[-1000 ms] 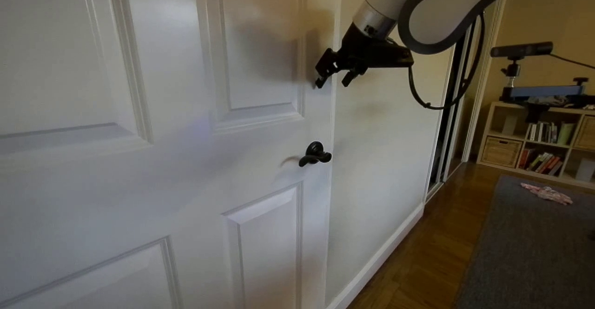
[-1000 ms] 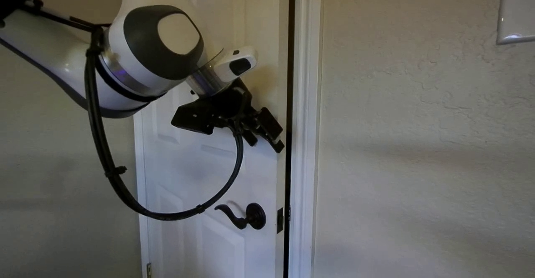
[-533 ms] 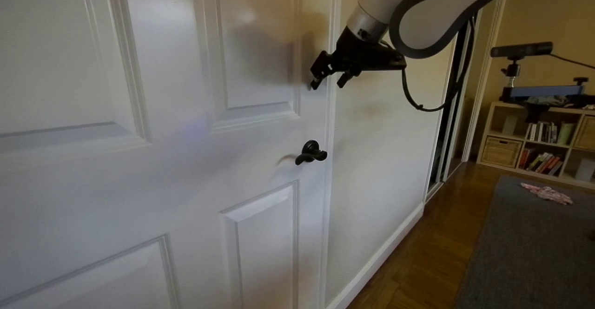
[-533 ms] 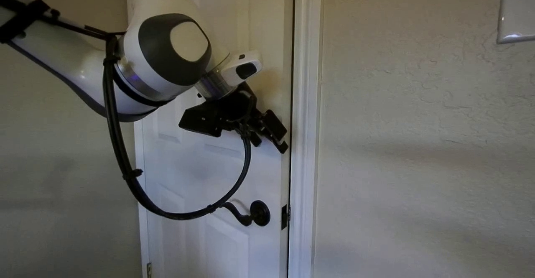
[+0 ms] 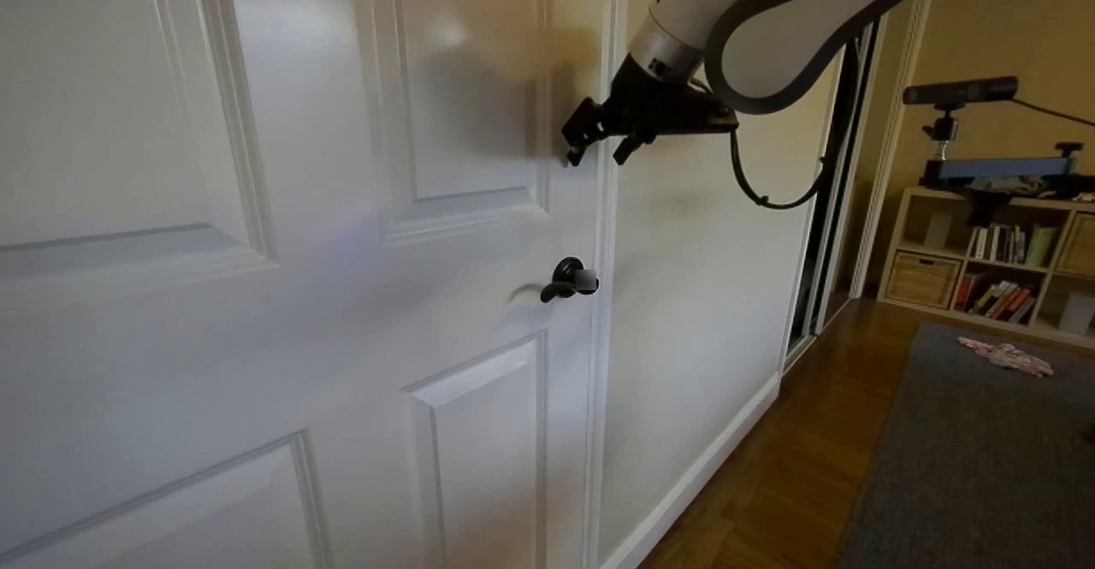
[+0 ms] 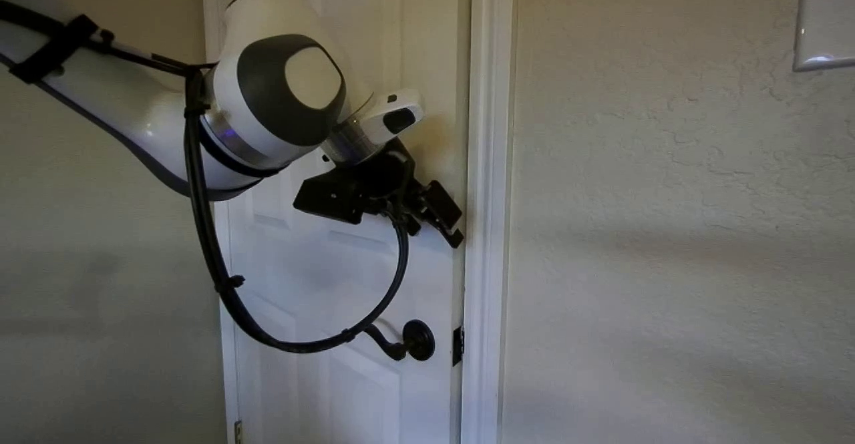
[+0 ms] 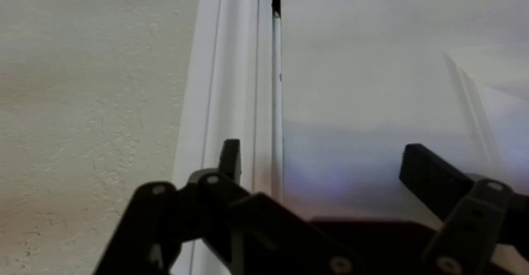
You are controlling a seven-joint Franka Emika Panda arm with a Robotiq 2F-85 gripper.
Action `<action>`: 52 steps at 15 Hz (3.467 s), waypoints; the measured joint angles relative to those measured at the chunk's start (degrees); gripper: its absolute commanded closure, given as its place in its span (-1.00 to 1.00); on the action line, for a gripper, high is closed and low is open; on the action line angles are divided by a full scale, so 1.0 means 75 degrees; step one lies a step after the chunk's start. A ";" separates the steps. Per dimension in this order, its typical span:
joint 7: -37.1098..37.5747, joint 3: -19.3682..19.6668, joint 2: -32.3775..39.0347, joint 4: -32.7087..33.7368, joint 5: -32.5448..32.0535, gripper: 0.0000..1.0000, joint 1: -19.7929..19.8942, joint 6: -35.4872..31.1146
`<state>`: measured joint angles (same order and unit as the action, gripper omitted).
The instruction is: Close the door
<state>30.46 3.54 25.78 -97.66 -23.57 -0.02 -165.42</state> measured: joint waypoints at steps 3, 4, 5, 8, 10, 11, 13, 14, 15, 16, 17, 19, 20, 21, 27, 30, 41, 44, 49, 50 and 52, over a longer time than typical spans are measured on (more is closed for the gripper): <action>0.0000 -0.0013 0.0085 0.0085 0.0000 -1.00 0.0000 0.0001; 0.0000 -0.0016 0.0105 0.0103 0.0000 -1.00 0.0000 0.0001; 0.0000 -0.0020 0.0135 0.0132 0.0000 -1.00 0.0000 0.0002; -0.0004 -0.0042 0.0325 0.0321 0.0000 -1.00 -0.0001 0.0002; -0.0004 -0.0059 0.0494 0.0492 0.0000 -1.00 -0.0002 0.0003; -0.0009 -0.0064 0.0556 0.0561 0.0000 -1.00 -0.0002 0.0004; -0.0011 -0.0063 0.0651 0.0708 0.0000 -1.00 -0.0001 0.0012; -0.0016 -0.0063 0.0705 0.0790 0.0002 -1.00 0.0002 0.0015; -0.0049 -0.0076 0.0742 0.0857 0.0031 -1.00 0.0010 0.0029; -0.0101 -0.0087 0.0754 0.0897 0.0049 -1.00 0.0023 0.0056; -0.0149 -0.0107 0.0754 0.0921 0.0059 -1.00 0.0043 0.0086; -0.0215 -0.0136 0.0737 0.0930 0.0063 -1.00 0.0089 0.0114; -0.0249 -0.0137 0.0728 0.0930 0.0063 -1.00 0.0104 0.0125; -0.0292 -0.0137 0.0710 0.0927 0.0063 -1.00 0.0117 0.0142; -0.0414 -0.0115 0.0652 0.0926 0.0040 -1.00 0.0127 0.0186; -0.0774 -0.0097 0.0602 0.0905 0.0235 -1.00 0.0100 0.0416; -0.3041 -0.0175 -0.0702 -0.0976 0.2134 -1.00 0.0051 0.2210; -0.3318 -0.0301 -0.0879 -0.1345 0.2448 -0.40 0.0050 0.2531; -0.3446 -0.0397 -0.0891 -0.1574 0.2647 0.16 0.0049 0.2748; -0.3446 -0.0403 -0.0896 -0.1604 0.2648 0.31 0.0047 0.2757; -0.3447 -0.0403 -0.0941 -0.1695 0.2648 0.57 0.0042 0.2823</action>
<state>4.60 0.51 18.72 -110.37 -3.71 0.29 -144.25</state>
